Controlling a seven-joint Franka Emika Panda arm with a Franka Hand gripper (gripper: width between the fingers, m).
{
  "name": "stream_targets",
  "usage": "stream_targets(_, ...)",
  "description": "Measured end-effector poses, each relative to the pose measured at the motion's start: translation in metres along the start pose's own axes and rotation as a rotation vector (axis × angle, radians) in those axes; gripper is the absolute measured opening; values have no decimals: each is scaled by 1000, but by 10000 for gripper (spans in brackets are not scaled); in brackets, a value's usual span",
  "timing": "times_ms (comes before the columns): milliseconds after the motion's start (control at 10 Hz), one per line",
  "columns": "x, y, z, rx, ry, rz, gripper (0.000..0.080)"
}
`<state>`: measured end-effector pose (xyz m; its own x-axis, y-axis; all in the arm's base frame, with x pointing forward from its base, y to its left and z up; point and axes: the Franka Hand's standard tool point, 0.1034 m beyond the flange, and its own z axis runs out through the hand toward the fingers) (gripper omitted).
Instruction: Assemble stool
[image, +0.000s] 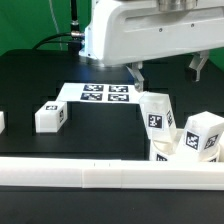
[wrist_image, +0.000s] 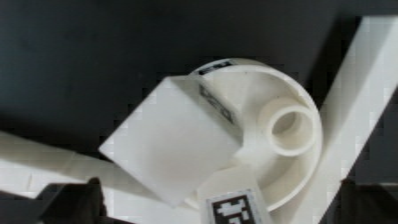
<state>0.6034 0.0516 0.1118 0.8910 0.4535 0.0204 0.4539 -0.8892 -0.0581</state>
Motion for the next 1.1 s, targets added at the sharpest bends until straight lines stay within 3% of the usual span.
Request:
stream_targets(400, -2, 4, 11, -18, -14, -324, 648)
stream_targets(900, -5, 3, 21, -17, -21, -352, 648)
stream_targets(1100, -5, 3, 21, -17, -21, -348, 396)
